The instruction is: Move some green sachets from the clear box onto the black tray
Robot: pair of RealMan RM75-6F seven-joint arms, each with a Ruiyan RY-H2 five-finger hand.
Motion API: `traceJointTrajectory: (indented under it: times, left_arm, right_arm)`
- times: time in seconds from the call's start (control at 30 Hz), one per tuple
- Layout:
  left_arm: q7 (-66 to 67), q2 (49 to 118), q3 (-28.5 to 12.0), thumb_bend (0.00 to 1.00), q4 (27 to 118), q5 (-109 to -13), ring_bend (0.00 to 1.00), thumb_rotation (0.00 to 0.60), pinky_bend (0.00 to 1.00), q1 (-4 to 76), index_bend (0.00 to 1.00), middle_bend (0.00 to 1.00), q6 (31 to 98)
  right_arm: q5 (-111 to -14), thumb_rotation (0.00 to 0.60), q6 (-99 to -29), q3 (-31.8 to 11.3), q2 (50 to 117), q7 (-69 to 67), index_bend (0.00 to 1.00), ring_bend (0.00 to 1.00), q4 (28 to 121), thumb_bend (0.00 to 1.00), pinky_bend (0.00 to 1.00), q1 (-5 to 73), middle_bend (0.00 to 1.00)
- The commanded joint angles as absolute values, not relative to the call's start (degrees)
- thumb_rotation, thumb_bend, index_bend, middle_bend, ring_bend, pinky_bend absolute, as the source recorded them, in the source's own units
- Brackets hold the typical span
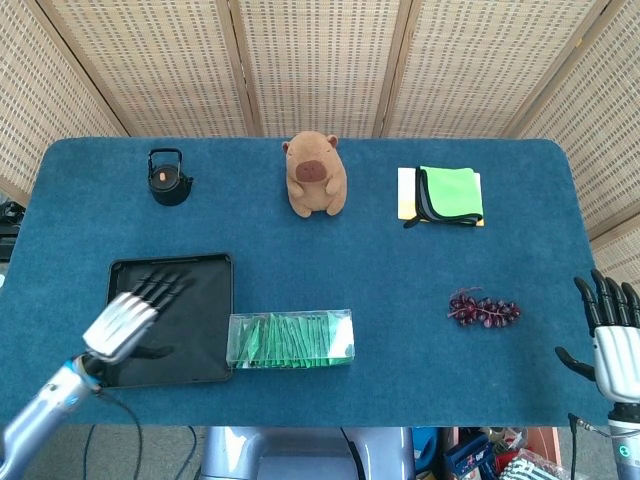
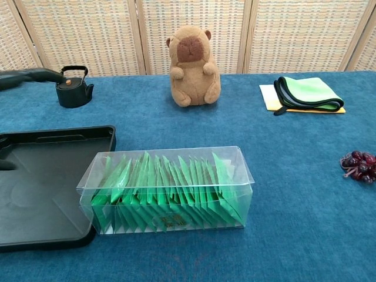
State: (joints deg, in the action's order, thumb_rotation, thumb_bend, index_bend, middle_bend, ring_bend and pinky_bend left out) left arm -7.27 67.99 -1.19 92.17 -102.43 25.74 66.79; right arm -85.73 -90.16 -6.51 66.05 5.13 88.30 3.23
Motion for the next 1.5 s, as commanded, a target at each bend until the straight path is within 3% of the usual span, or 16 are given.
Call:
traceJointTrajectory:
  times: [0.03, 0.43, 0.83, 1.27, 1.5]
  left_arm:
    - [-11.65, 69.52, -1.90, 0.07, 94.37, -103.68, 0.00, 0.600, 0.00, 31.59, 0.00, 0.00, 60.95]
    - [-9.13, 71.66, -2.47, 0.07, 97.94, -101.16, 0.00, 0.600, 0.00, 39.92, 0.00, 0.00, 51.54]
    - [-5.32, 77.26, -3.47, 0.07, 95.81, -95.23, 0.00, 0.600, 0.00, 43.14, 0.00, 0.00, 47.09]
    - [-5.04, 77.84, -4.27, 0.23, 94.95, -92.23, 0.00, 0.600, 0.00, 43.87, 0.00, 0.00, 48.43]
    - [-5.98, 76.78, -5.13, 0.24, 95.13, -91.15, 0.00, 0.600, 0.00, 44.10, 0.01, 0.00, 50.01]
  right_arm:
    - [-85.29, 0.600, -89.90, -6.70, 66.07, 5.34, 0.00, 0.00, 88.21, 0.00, 0.00, 3.30, 0.00]
    - [-82.84, 0.600, -88.44, -7.42, 66.46, 5.81, 0.00, 0.00, 87.44, 0.00, 0.00, 3.61, 0.00]
    - [-81.79, 0.600, -87.61, -7.78, 66.37, 5.04, 0.00, 0.00, 86.84, 0.00, 0.00, 3.82, 0.00]
    - [-81.10, 0.600, -86.59, -7.92, 66.33, 4.45, 0.00, 0.00, 86.34, 0.00, 0.00, 4.18, 0.00]
    - [-80.87, 0.600, -86.20, -7.89, 66.34, 4.36, 0.00, 0.00, 86.35, 0.00, 0.00, 4.29, 0.00]
